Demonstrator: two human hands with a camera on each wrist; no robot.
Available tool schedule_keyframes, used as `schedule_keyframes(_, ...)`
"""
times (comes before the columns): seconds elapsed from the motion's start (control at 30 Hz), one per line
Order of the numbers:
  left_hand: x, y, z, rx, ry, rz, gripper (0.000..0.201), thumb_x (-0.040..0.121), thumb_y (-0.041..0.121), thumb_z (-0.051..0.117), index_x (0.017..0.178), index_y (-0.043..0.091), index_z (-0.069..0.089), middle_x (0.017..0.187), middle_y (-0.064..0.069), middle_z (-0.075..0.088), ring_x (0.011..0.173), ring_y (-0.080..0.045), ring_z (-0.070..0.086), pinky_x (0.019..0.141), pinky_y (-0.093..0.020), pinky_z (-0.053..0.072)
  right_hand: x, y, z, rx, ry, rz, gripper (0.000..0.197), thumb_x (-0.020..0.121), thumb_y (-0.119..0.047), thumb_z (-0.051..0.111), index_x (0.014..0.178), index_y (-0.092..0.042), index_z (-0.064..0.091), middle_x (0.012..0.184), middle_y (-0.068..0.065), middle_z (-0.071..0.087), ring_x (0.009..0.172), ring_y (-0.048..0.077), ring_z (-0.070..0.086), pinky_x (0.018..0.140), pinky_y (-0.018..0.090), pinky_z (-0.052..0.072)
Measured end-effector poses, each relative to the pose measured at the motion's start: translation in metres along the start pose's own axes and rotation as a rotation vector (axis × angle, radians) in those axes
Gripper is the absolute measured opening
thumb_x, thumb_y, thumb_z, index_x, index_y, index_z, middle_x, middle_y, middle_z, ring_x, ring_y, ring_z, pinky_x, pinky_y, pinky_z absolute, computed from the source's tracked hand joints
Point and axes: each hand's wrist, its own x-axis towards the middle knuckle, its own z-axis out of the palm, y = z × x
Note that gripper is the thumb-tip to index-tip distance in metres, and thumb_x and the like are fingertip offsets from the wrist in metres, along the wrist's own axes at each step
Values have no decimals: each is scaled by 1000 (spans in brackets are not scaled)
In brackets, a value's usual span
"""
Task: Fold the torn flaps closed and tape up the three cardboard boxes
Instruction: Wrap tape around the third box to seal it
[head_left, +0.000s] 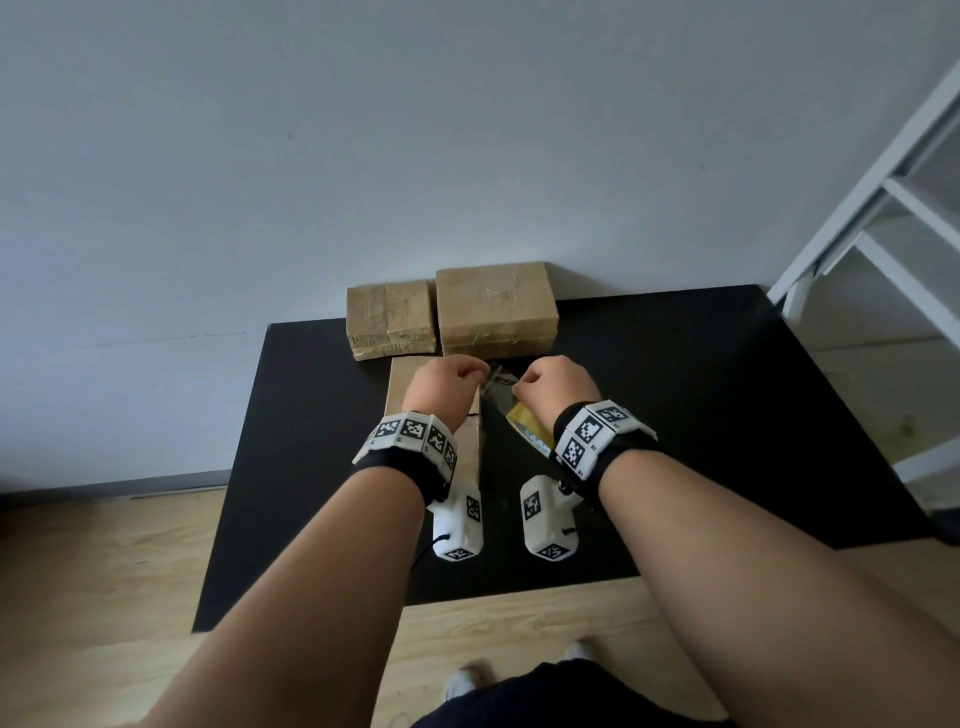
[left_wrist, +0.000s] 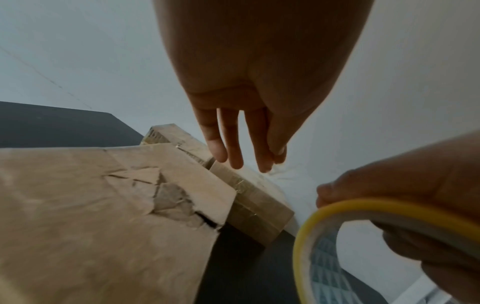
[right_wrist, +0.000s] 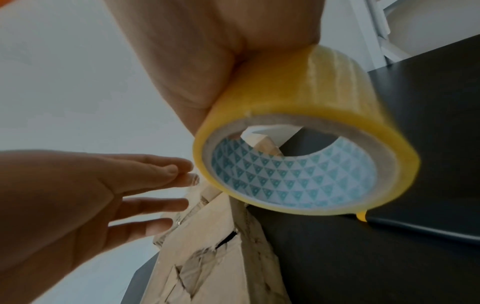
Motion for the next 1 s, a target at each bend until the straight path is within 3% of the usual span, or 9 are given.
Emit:
schedule_keyframes(0.17,-7,-37,-18,124,46,-166,42,97,16,46,138,24,53,134,2,59,117,-19,58,93,-28,45,-1,4,20,-156,-43,182,21,93,-32,60,94,-14,69,90,5,68,82,23,64,64,31,43)
schedule_keyframes(0.27,-8,-64,-33,307,28,-315,42,95,11,44,135,18,54,138,-7,53,123,-26,51,96,-36,45,-4,5,33,-184,-53,244,22,94,-33,58,98,-14,70,95,6,68,85,23,64,67,33,44)
schedule_keyframes(0.4,-15,-83,-33,464,-81,-434,26,95,12,46,116,3,59,118,-16,61,107,-32,59,76,-35,44,-11,-1,47,-187,-64,241,26,96,-34,55,101,-13,70,95,6,68,87,24,65,69,33,46)
schedule_keyframes(0.57,-27,-87,-22,409,-109,-485,23,97,15,47,113,4,59,113,-16,64,101,-31,61,72,-34,44,-16,2,47,-208,-70,234,28,97,-34,53,105,-13,69,95,6,66,89,24,63,69,33,43)
schedule_keyframes(0.67,-35,-80,-12,305,-77,-548,27,96,16,49,121,4,51,115,-15,61,103,-31,60,72,-35,43,-18,8,42,-227,-68,226,27,98,-34,52,105,-13,68,92,4,63,86,23,61,70,33,43)
schedule_keyframes(0.8,-44,-68,18,193,-37,-597,41,89,21,58,122,-3,52,111,-17,64,100,-34,65,84,-41,56,-17,23,22,-225,-35,187,26,98,-33,52,102,-14,69,85,3,60,77,20,57,67,33,42)
schedule_keyframes(0.9,-55,-48,40,30,-68,-669,40,94,38,54,121,8,58,116,-8,63,106,-26,61,91,-31,48,-18,40,2,-224,-9,149,26,98,-31,52,102,-14,71,90,3,66,78,21,57,66,32,41)
schedule_keyframes(0.93,-63,-41,49,127,-123,-643,39,97,43,50,123,15,57,119,-5,61,109,-25,57,89,-29,44,-20,46,-3,-220,0,134,26,97,-31,52,101,-14,71,93,4,68,79,22,58,67,31,41)
schedule_keyframes(1.0,-71,-24,61,98,-131,-627,36,98,41,49,124,17,56,120,-5,60,110,-25,56,89,-28,44,-24,59,-11,-193,18,106,25,96,-29,53,100,-14,72,95,5,69,82,23,61,67,31,43)
